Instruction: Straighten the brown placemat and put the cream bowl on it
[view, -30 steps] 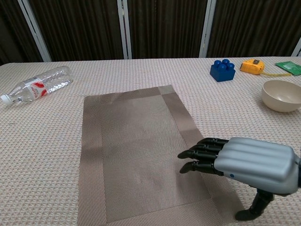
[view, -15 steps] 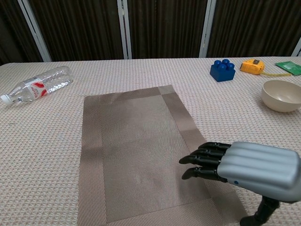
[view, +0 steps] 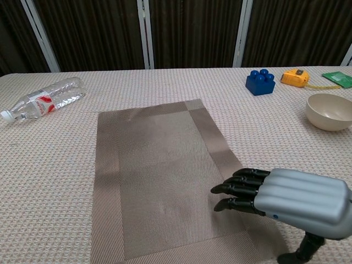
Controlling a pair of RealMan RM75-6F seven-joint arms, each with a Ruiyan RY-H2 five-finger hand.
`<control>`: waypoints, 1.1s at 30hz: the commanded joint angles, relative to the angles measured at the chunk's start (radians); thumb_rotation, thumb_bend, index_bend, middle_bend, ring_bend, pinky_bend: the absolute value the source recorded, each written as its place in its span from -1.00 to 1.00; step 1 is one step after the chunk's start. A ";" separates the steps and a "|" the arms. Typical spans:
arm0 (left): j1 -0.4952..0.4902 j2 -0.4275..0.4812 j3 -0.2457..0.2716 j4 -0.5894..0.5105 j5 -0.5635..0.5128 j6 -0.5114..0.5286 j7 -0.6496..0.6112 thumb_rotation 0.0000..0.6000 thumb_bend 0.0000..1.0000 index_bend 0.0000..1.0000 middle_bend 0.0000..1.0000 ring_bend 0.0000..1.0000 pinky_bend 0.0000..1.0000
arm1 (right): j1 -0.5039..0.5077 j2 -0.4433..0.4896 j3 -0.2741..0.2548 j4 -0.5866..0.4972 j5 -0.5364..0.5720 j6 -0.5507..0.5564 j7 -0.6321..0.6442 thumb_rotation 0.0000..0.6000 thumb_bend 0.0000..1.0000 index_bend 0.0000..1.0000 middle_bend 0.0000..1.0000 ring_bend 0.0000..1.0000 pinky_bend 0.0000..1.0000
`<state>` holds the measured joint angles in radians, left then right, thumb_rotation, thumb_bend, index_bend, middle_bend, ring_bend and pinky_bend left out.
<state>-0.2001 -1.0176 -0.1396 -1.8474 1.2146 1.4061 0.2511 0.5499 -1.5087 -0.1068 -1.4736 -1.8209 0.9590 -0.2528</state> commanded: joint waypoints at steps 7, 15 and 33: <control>0.000 0.008 -0.001 0.007 -0.001 -0.008 -0.020 1.00 -0.83 -1.00 -1.00 -1.00 -1.00 | 0.002 -0.010 0.001 0.012 0.002 0.031 0.004 1.00 -0.57 -0.72 -1.00 -1.00 -1.00; -0.001 0.009 0.002 0.010 0.003 -0.015 -0.024 1.00 -0.83 -1.00 -1.00 -1.00 -1.00 | 0.003 -0.020 -0.004 0.014 -0.003 0.050 0.018 1.00 -0.52 -0.54 -1.00 -1.00 -1.00; -0.001 0.005 0.011 0.010 0.014 -0.019 -0.020 1.00 -0.83 -1.00 -1.00 -1.00 -1.00 | 0.003 -0.077 -0.032 0.128 -0.037 0.137 0.147 1.00 -0.24 -0.01 -1.00 -1.00 -1.00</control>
<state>-0.2011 -1.0122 -0.1287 -1.8377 1.2283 1.3872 0.2313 0.5524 -1.5842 -0.1373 -1.3477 -1.8561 1.0937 -0.1089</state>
